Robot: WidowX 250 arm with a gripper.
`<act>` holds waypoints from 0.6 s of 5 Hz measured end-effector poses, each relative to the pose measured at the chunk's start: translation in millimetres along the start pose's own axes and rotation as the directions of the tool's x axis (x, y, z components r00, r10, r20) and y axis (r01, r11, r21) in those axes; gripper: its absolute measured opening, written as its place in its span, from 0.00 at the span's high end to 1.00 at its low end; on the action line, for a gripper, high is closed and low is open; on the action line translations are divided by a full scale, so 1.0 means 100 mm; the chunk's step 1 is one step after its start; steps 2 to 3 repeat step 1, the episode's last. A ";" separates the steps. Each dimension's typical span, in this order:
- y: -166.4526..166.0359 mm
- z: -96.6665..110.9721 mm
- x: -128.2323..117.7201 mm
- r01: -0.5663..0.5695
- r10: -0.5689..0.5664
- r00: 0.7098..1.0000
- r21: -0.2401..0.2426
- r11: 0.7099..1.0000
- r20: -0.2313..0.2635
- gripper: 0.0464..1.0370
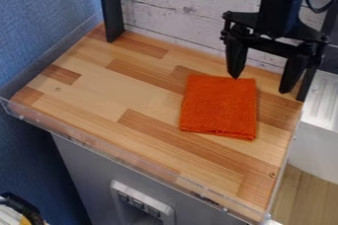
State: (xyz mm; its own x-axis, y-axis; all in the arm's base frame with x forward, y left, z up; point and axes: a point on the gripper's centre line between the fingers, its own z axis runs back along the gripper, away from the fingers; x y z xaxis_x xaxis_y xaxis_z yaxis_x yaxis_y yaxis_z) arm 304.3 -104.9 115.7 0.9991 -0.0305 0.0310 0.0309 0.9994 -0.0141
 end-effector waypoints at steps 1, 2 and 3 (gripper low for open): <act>0.01 -0.02 -0.04 -0.008 0.008 1.000 0.006 1.000 -0.020 0.04; 0.01 -0.02 -0.04 -0.008 0.008 1.000 0.006 1.000 -0.020 0.04; 0.01 -0.02 -0.04 -0.008 0.008 1.000 0.006 1.000 -0.020 0.04</act>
